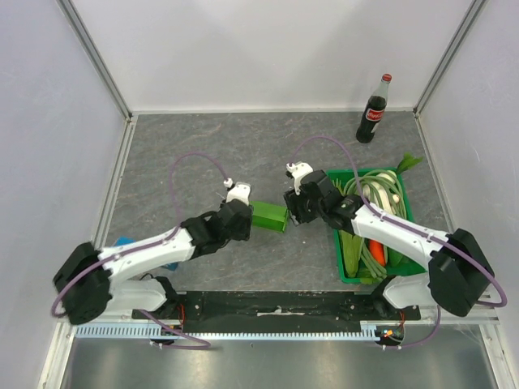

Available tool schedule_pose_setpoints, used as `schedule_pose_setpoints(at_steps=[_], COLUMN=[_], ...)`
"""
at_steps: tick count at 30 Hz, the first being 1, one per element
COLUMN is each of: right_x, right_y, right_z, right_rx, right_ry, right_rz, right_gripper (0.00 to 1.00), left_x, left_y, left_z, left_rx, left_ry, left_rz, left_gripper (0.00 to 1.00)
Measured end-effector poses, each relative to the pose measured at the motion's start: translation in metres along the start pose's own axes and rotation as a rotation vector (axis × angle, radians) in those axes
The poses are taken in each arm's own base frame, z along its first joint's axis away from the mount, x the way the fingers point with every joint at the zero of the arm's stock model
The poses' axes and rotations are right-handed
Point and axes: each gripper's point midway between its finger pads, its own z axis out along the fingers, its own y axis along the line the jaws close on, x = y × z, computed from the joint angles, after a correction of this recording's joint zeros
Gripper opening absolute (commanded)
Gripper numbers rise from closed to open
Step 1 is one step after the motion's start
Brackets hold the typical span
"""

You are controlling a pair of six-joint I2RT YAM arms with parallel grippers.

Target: Fold the paper box

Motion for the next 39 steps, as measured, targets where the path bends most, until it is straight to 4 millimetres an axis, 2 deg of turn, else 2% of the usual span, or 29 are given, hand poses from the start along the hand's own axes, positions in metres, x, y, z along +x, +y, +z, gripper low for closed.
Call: schedule_pose_setpoints(at_steps=[2,4,7,9,11,13,14,17,20,24,27,35,39], right_x=[0.004,0.009,0.006,-0.004,-0.011,-0.019,-0.024,-0.038,-0.038,-0.026,-0.013,0.025,0.03], right_y=[0.0,-0.001,0.003,0.008,0.014,0.022,0.027,0.048,0.065,0.079,0.083,0.076,0.068], right_z=[-0.003,-0.007,-0.01,-0.007,-0.003,-0.002,0.0,0.01,0.02,0.03,0.038,0.057,0.059], right_rx=[-0.005,-0.016,-0.048,-0.074,-0.094,-0.128,-0.152,-0.253,-0.322,-0.384,-0.407,-0.369,-0.331], right_ry=[0.021,0.044,0.063,0.062,0.063,0.051,0.043,0.023,0.028,0.044,0.059,0.101,0.103], right_rz=[0.028,0.077,0.169,0.23,0.269,0.306,0.323,0.385,0.428,0.458,0.479,0.485,0.451], right_gripper=[0.66,0.66,0.59,0.57,0.53,0.44,0.43,0.38,0.37,0.35,0.35,0.37,0.44], left_x=[0.0,-0.005,-0.027,-0.041,-0.051,-0.054,-0.057,-0.069,-0.074,-0.064,-0.052,0.008,0.001], left_y=[0.001,0.002,0.011,0.018,0.034,0.037,0.037,0.027,0.009,-0.008,-0.014,-0.007,-0.009], left_z=[-0.013,-0.031,-0.044,-0.048,-0.044,-0.041,-0.038,-0.021,-0.001,0.019,0.029,0.05,0.056], left_rx=[0.048,0.112,0.185,0.224,0.219,0.241,0.257,0.329,0.415,0.496,0.536,0.5,0.514], left_ry=[-0.017,-0.04,-0.086,-0.111,-0.124,-0.11,-0.104,-0.069,-0.027,0.031,0.053,0.142,0.108], left_rz=[-0.022,-0.059,-0.161,-0.225,-0.29,-0.323,-0.339,-0.377,-0.392,-0.405,-0.408,-0.429,-0.426], left_gripper=[0.64,0.67,0.66,0.65,0.6,0.54,0.48,0.38,0.36,0.33,0.3,0.29,0.29])
